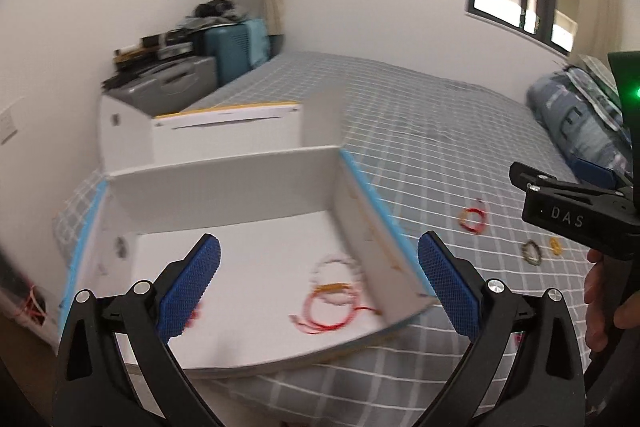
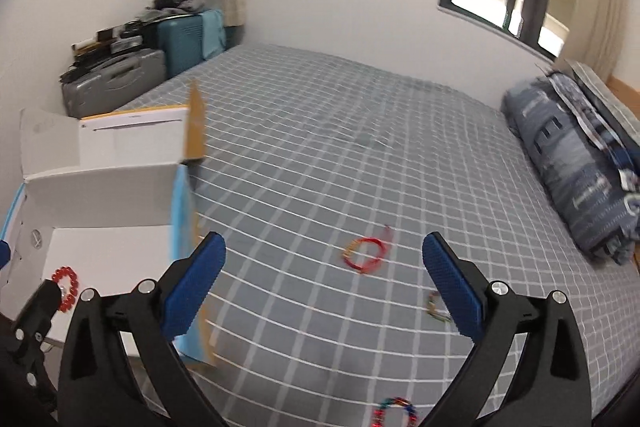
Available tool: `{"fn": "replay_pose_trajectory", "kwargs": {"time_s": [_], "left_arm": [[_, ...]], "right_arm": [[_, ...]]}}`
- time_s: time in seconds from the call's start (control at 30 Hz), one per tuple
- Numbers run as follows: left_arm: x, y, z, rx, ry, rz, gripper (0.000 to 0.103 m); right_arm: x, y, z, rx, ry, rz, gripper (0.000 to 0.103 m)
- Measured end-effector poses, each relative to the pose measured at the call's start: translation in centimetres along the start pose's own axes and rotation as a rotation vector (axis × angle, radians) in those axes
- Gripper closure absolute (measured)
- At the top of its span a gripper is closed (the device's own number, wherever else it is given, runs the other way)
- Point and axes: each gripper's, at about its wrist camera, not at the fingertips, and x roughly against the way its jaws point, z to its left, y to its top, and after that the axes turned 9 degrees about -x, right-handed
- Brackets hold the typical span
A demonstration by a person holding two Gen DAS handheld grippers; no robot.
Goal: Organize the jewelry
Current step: 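Move both tools back over the remaining bracelets on the bed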
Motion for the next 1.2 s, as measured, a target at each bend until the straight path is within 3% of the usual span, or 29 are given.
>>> {"fn": "replay_pose_trajectory", "kwargs": {"time_s": [0.57,0.87,1.2], "left_arm": [[-1.9,-0.4,-13.9,-0.152,-0.19,0.011,0.006],[-5.4,-2.4,-19.7,-0.239,-0.275,0.073,0.006],[-8.9,-5.3,-22.8,-0.286,-0.344,0.161,0.006]], "right_arm": [[0.4,-2.1,-13.3,-0.122,-0.078,0.033,0.008],[-2.9,-3.0,-19.8,-0.22,-0.107,0.072,0.008],[-8.0,-4.6,-24.2,-0.29,-0.153,0.108,0.008]]}}
